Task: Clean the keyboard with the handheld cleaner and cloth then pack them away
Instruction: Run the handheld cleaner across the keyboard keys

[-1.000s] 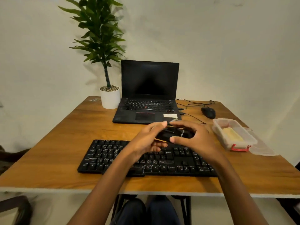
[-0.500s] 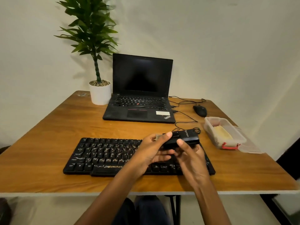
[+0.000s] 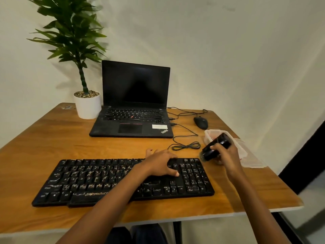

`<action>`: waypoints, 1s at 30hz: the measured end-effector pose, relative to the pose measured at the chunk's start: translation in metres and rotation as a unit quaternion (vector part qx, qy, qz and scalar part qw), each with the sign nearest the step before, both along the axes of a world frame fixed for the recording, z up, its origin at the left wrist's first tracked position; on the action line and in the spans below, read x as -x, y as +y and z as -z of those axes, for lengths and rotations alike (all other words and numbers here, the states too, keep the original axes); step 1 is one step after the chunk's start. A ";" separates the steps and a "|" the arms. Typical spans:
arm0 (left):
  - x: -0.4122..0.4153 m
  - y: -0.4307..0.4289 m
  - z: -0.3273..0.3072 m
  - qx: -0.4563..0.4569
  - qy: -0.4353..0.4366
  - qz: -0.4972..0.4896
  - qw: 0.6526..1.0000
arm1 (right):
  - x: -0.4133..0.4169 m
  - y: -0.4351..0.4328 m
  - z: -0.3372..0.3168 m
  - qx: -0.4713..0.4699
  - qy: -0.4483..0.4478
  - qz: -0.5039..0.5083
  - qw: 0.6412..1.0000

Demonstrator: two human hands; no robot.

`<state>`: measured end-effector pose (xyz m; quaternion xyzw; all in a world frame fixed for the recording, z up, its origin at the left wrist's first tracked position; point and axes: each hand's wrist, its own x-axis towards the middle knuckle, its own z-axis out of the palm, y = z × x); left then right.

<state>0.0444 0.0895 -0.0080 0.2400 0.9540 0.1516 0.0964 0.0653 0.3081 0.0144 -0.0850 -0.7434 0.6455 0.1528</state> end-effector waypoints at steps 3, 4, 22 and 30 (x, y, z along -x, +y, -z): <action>0.003 -0.002 0.000 0.008 -0.020 0.001 1.000 | 0.009 -0.006 -0.001 -0.079 0.006 -0.005 0.997; 0.003 -0.003 -0.001 0.011 -0.023 0.004 1.000 | 0.012 -0.006 -0.001 -0.112 0.010 -0.006 0.994; 0.000 0.004 -0.011 0.046 -0.041 -0.016 0.998 | 0.021 -0.018 -0.003 -0.255 0.042 -0.070 0.964; -0.001 0.004 -0.010 0.047 -0.047 -0.025 0.997 | 0.023 -0.014 -0.009 -0.192 0.019 -0.093 0.977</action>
